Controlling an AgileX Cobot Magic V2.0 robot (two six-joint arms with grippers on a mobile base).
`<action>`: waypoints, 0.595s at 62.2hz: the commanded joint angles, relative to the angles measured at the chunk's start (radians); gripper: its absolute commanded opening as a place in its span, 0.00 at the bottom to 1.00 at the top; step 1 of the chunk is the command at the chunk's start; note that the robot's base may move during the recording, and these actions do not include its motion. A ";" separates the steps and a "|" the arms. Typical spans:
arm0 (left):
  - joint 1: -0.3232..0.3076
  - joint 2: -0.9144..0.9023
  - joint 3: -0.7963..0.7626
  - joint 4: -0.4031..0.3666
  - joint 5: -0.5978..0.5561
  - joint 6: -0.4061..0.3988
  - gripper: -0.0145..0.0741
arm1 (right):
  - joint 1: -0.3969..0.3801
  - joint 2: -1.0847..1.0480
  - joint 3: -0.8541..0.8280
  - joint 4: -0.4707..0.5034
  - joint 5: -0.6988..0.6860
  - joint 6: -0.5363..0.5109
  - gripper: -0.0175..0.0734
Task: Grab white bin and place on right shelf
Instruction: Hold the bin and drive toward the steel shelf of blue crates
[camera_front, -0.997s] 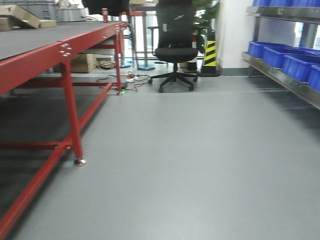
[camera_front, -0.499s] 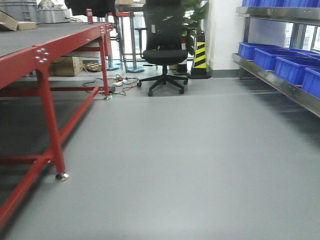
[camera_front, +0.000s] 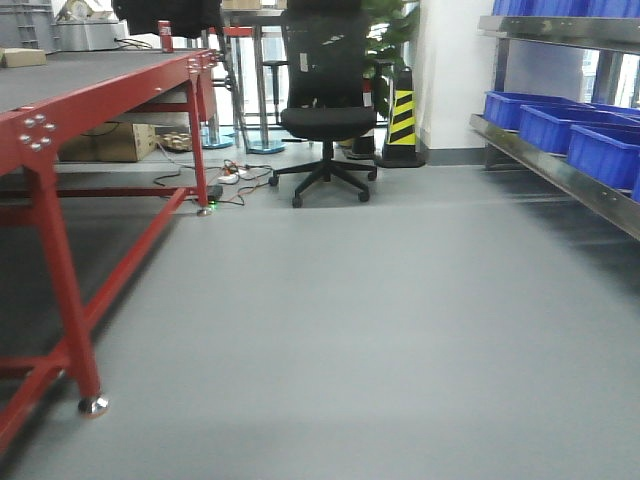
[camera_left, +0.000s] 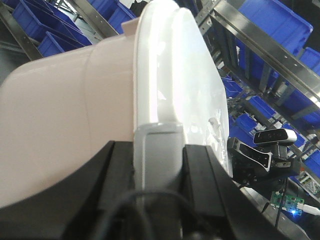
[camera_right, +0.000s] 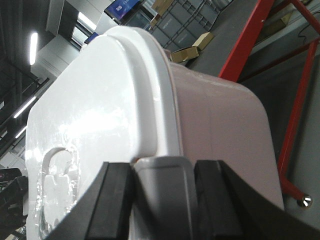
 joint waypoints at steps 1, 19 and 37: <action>-0.069 -0.045 -0.034 -0.107 0.325 0.018 0.03 | 0.045 -0.049 -0.036 0.072 0.212 -0.016 0.25; -0.069 -0.045 -0.034 -0.107 0.325 0.018 0.03 | 0.045 -0.049 -0.036 0.072 0.211 -0.016 0.25; -0.069 -0.045 -0.034 -0.107 0.325 0.018 0.03 | 0.045 -0.049 -0.036 0.072 0.205 -0.016 0.25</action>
